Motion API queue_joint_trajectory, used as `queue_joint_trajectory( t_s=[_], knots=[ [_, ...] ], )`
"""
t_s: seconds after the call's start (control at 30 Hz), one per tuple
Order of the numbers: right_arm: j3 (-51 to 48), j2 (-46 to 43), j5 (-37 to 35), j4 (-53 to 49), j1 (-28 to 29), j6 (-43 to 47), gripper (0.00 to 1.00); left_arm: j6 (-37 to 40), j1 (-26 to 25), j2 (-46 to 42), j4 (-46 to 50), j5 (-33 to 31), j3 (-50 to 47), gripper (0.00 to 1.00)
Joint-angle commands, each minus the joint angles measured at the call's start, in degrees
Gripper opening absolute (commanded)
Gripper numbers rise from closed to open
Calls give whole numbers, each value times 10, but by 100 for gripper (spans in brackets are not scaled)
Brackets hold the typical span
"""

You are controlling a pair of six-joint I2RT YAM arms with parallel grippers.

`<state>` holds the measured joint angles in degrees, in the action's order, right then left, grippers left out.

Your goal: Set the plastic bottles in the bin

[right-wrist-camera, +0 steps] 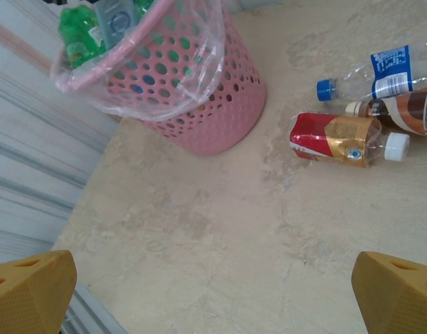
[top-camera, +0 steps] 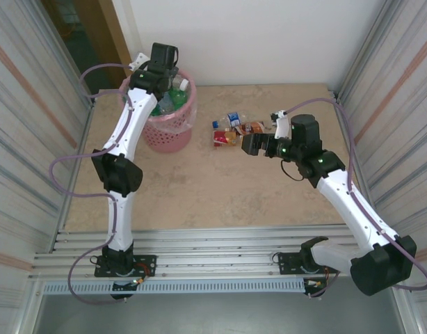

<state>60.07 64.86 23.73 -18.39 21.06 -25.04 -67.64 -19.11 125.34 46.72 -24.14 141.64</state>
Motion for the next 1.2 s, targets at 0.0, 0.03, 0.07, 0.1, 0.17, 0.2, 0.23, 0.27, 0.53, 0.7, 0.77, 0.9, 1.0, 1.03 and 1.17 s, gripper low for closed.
queue_joint_trajectory(
  t_s=[0.0,0.03,0.07,0.1,0.17,0.2,0.23,0.27,0.53,0.7,0.77,0.9,1.0,1.03,1.17],
  knots=[
    [-2,7,-9,13,8,-8,100,-3,3,-14,17,-25,-9,58],
    [-3,7,-9,14,10,-8,100,-2,3,-19,15,-27,-14,60],
    [-2,8,-10,15,12,-8,100,-1,3,-25,11,-28,-20,60],
    [-2,10,-11,16,13,-8,100,0,3,-30,9,-31,-24,61],
    [-1,11,-11,17,16,-8,100,4,3,-39,5,-34,-31,61],
    [-1,11,-11,17,16,-8,100,7,3,-44,3,-36,-35,62],
    [-1,12,-11,18,16,-7,100,9,3,-47,1,-37,-37,62],
    [-1,11,-12,17,17,-7,100,15,2,-49,-3,-39,-38,63],
    [-1,13,-14,15,21,-7,100,106,-24,-83,-59,-63,-44,60],
    [-1,12,-15,13,21,-6,100,143,-27,-93,-84,-74,-55,57],
    [-1,11,-15,14,23,-6,100,148,-23,-92,-88,-69,-60,55],
    [-1,14,-15,14,23,-6,100,155,-16,-88,-96,-54,-68,50],
    [-1,14,-16,13,24,-6,100,152,-6,-80,-95,-37,-73,48],
    [-1,13,-17,13,24,-6,100,151,-3,-75,-95,-30,-73,48],
    [0,17,-17,14,26,-6,100,179,5,-56,-110,0,-59,48]
  ],
)
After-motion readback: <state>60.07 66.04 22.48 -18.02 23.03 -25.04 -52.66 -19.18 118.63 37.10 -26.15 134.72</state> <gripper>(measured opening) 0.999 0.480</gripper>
